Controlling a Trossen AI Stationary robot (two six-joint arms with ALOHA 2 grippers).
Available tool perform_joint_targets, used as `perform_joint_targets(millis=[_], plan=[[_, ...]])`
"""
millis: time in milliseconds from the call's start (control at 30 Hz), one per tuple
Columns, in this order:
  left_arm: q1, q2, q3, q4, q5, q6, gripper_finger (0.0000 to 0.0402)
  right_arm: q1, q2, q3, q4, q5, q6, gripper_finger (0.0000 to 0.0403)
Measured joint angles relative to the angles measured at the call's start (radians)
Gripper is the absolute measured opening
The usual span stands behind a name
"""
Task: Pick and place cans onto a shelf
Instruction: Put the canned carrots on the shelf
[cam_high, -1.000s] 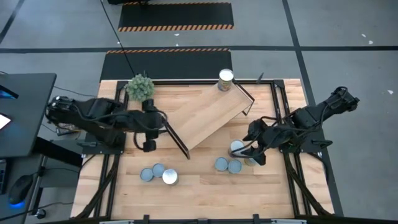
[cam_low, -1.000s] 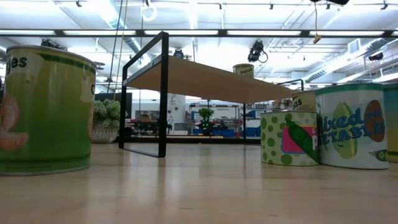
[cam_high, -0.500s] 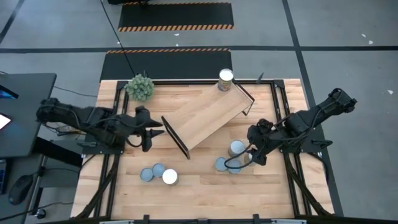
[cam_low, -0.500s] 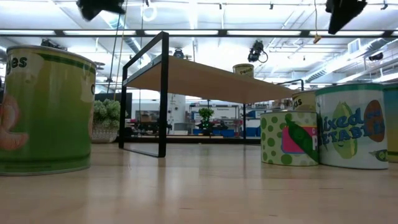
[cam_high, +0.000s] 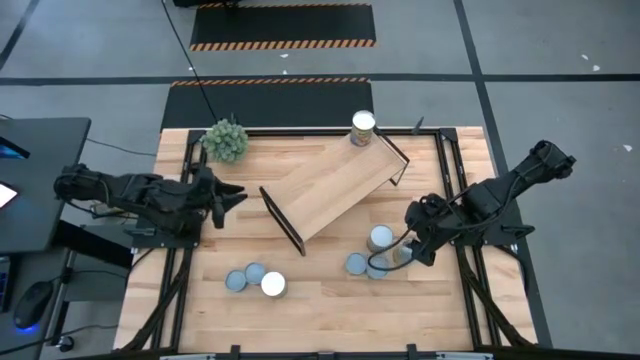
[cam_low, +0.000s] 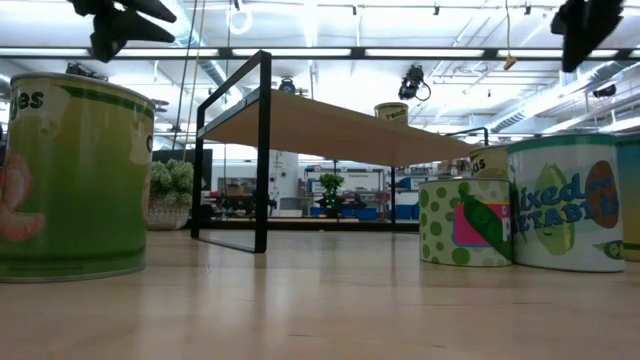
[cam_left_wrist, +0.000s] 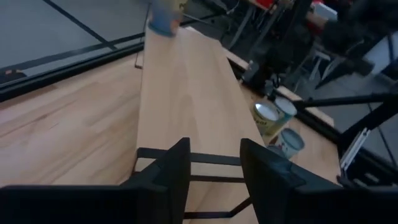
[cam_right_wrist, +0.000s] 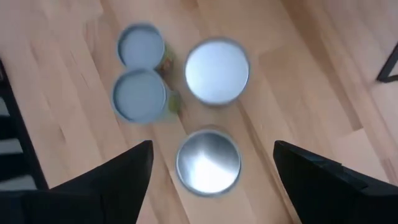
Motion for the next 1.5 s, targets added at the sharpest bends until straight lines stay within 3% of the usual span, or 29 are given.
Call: perform_joint_targets(millis=[300, 500, 600, 933, 1500], plan=[[0.002, -0.025, 0.0, -0.004, -0.006, -0.016, 0.0232, 0.031, 0.049, -0.048, -0.01, -0.021, -0.084, 0.0348], [0.002, -0.026, 0.0, -0.004, -0.006, -0.015, 0.0279, 0.019, 0.089, -0.091, 0.011, -0.048, -0.192, 0.038], [0.002, -0.026, 0.0, -0.004, 0.009, -0.015, 0.028, 0.007, 0.108, -0.107, 0.037, -0.079, -0.238, 0.0397], [0.002, -0.026, 0.0, -0.004, 0.047, -0.016, 0.0271, -0.009, 0.196, -0.112, 0.105, -0.117, -0.409, 0.0397], [0.002, -0.026, 0.0, -0.012, 0.048, -0.009, 0.027, -0.019, 0.357, -0.112, 0.114, -0.15, -0.481, 0.0393]])
